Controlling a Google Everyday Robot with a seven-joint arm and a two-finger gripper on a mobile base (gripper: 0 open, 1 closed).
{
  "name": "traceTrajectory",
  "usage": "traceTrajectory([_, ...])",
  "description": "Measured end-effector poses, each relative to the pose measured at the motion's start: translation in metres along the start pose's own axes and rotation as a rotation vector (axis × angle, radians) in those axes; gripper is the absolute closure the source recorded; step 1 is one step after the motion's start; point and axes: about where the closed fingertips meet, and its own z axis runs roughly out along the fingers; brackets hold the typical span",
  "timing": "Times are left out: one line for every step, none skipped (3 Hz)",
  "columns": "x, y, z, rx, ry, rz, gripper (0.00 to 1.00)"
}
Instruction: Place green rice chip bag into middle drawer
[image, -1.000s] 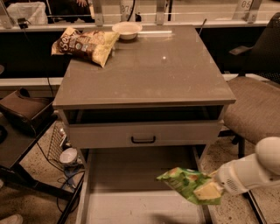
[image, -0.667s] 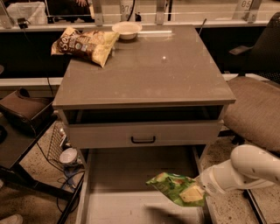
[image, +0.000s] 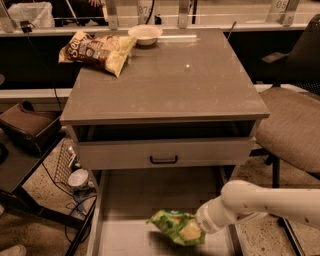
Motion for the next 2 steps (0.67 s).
traceTrajectory([0.0072, 0.0072, 0.0162, 0.024, 0.004, 0.009, 0.83])
traceTrajectory([0.0045, 0.0045, 0.0147, 0.027, -0.003, 0.007, 0.60])
